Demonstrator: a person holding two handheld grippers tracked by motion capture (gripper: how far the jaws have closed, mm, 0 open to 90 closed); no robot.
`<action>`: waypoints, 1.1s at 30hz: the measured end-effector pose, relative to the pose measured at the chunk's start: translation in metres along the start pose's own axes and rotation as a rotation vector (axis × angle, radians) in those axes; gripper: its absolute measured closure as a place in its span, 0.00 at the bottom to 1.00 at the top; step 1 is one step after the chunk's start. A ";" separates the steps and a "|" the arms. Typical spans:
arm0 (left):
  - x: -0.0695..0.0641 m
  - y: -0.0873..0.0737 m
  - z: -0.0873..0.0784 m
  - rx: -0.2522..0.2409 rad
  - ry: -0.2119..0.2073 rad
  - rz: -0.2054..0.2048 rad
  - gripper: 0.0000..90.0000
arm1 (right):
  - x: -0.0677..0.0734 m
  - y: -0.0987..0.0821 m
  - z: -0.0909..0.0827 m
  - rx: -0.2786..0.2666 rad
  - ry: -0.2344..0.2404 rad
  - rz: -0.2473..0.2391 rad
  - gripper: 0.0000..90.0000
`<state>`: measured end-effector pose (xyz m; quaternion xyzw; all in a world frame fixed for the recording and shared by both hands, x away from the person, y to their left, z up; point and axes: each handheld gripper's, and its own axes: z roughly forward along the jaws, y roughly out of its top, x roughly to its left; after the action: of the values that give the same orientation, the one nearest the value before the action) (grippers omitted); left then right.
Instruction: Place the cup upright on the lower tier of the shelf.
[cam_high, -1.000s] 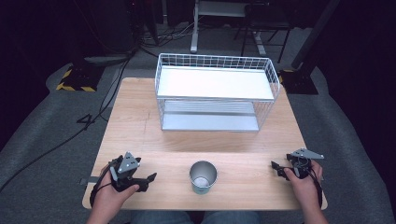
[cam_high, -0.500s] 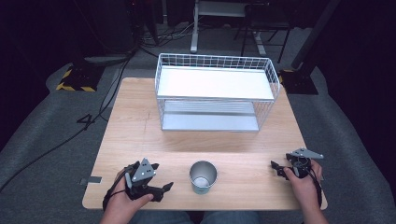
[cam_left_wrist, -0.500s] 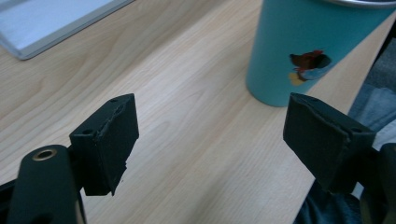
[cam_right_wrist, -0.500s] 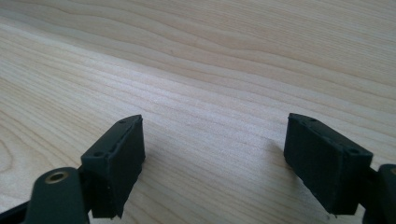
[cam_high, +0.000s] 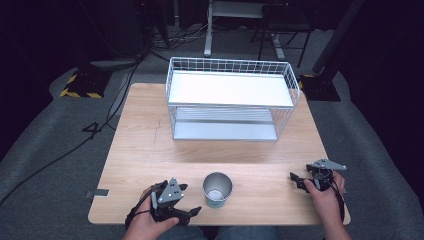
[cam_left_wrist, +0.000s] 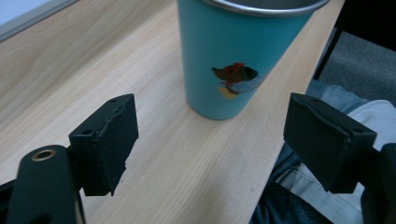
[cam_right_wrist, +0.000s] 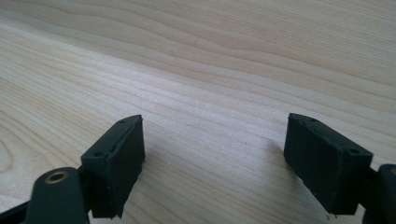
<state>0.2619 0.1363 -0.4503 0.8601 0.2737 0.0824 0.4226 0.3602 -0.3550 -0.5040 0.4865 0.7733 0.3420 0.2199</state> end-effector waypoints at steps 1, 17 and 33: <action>-0.001 0.000 0.002 -0.002 -0.003 0.000 0.20 | 0.000 0.000 0.000 0.000 0.000 0.000 0.23; -0.013 0.002 0.032 -0.123 0.009 -0.051 0.19 | 0.000 0.000 0.000 0.000 0.000 -0.001 0.23; -0.022 0.008 0.066 -0.164 0.046 -0.075 0.16 | 0.000 0.000 0.000 0.000 0.000 -0.001 0.23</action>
<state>0.2710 0.0754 -0.4836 0.8096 0.3079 0.1085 0.4878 0.3602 -0.3550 -0.5040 0.4864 0.7734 0.3418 0.2201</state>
